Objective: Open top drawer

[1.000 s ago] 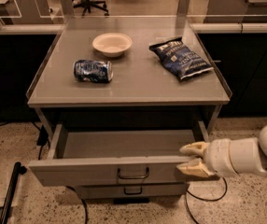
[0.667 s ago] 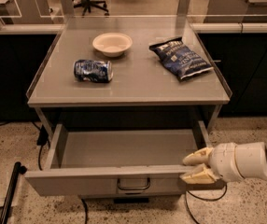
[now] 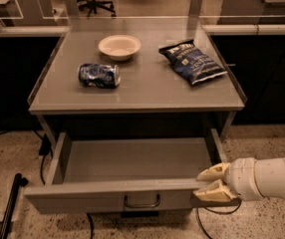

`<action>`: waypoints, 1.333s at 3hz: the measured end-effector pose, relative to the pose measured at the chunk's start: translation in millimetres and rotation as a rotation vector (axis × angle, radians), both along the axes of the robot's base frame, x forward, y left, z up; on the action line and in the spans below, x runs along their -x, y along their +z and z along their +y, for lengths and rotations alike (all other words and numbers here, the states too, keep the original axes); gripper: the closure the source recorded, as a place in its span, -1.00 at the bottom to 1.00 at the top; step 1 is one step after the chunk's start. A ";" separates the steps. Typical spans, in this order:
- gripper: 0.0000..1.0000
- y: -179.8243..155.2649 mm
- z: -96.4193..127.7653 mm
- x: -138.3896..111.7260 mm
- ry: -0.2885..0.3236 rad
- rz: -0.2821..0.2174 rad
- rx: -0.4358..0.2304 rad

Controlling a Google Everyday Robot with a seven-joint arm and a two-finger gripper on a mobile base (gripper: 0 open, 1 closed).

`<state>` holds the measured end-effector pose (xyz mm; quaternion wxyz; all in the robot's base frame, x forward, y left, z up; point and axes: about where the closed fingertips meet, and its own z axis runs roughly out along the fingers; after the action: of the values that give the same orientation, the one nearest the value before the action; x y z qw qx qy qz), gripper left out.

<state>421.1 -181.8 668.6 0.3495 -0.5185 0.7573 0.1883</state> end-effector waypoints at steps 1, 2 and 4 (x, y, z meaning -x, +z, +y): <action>0.26 2.0 -0.1 2.1 0.000 0.000 0.000; -0.20 2.0 -0.1 2.1 0.000 0.000 0.000; 0.25 2.0 0.0 2.2 0.000 0.000 0.000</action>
Offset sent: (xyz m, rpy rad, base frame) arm -0.0021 -0.0001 0.0020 0.0000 0.0000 0.0001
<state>418.9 -181.8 670.7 0.3495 -0.5187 0.7572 0.1883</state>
